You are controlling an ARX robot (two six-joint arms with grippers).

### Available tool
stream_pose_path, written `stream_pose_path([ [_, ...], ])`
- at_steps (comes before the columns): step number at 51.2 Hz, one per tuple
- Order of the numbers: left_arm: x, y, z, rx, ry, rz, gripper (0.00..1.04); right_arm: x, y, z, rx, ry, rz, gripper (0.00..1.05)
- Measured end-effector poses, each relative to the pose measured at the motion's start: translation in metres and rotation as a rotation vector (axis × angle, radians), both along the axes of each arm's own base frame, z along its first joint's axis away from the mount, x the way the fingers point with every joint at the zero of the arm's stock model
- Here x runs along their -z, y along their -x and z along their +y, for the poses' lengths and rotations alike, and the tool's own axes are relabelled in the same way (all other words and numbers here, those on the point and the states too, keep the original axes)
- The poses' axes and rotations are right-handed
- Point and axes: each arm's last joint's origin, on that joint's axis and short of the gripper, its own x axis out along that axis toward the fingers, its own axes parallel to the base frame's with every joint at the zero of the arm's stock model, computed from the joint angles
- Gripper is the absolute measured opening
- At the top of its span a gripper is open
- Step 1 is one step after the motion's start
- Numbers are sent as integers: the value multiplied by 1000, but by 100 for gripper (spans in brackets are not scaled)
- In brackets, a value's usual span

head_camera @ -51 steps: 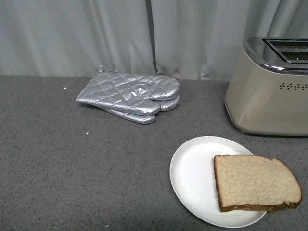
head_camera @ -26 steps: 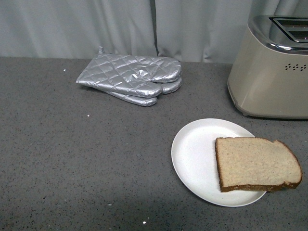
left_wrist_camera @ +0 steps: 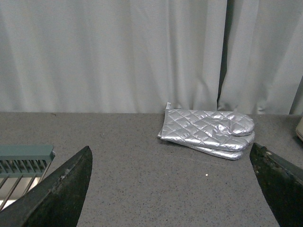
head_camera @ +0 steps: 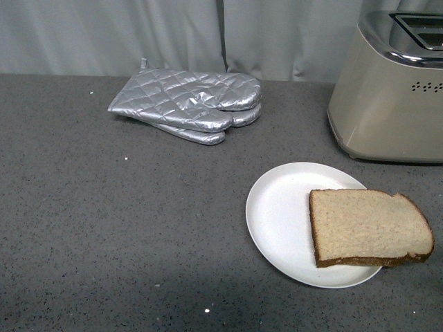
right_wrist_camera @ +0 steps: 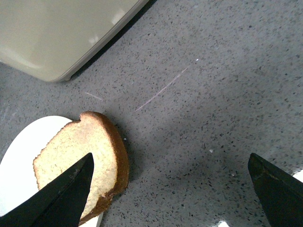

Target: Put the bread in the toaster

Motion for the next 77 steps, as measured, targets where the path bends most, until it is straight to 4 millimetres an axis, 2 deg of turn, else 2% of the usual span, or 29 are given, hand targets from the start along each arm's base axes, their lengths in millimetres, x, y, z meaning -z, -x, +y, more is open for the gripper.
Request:
stream_pose_path([
  [14, 0, 0, 0, 0, 0, 0, 98, 20, -10, 20, -9, -68, -1, 95],
  [27, 0, 0, 0, 0, 0, 0, 98, 35, -23, 20, 73, -156, 5, 95],
  [37, 0, 0, 0, 0, 0, 0, 98, 43, -36, 26, 66, -177, 10, 95],
  [69, 0, 0, 0, 0, 0, 0, 98, 46, -77, 47, 37, -197, 37, 95],
  [74, 0, 0, 0, 0, 0, 0, 98, 47, -78, 47, 43, -197, 46, 77],
  [77, 0, 0, 0, 0, 0, 0, 98, 47, -78, 46, 46, -196, 50, 69],
])
